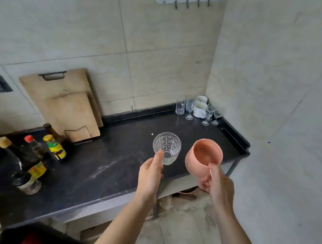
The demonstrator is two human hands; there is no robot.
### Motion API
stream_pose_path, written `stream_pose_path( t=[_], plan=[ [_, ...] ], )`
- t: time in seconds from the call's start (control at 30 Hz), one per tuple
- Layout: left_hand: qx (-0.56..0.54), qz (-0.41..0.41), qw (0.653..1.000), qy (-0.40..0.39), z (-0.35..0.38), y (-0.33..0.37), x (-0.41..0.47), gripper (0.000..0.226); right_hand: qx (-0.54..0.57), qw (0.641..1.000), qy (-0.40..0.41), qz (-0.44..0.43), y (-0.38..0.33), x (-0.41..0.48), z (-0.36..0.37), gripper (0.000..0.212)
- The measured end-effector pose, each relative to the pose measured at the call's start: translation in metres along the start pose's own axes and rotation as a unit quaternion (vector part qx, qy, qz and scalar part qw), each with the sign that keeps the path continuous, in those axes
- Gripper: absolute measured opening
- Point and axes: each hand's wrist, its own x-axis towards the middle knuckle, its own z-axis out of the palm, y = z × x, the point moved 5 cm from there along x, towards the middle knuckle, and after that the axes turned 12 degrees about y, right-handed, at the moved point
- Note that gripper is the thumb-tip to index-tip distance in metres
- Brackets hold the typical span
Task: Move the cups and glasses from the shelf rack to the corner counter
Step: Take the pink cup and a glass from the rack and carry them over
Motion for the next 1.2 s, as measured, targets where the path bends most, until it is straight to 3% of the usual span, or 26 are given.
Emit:
stream_pose_path(
  t=[0.2,0.53,0.83,1.2],
  plan=[
    [0.041,-0.017,0.999,-0.004,0.097,0.0,0.084,0.044,0.01,0.999,0.025,0.043,0.0,0.12,0.034,0.052],
    [0.101,-0.083,0.987,0.094,0.229,0.013,0.227,0.044,-0.06,0.991,-0.096,0.073,-0.039,0.321,0.142,0.047],
    [0.158,-0.127,0.974,0.103,0.267,-0.017,0.337,0.039,-0.238,0.954,-0.171,0.065,-0.024,0.413,0.234,0.053],
    [0.184,-0.232,0.954,0.053,0.288,-0.103,0.436,0.034,-0.276,0.933,-0.179,0.149,0.055,0.464,0.32,0.046]
  ],
)
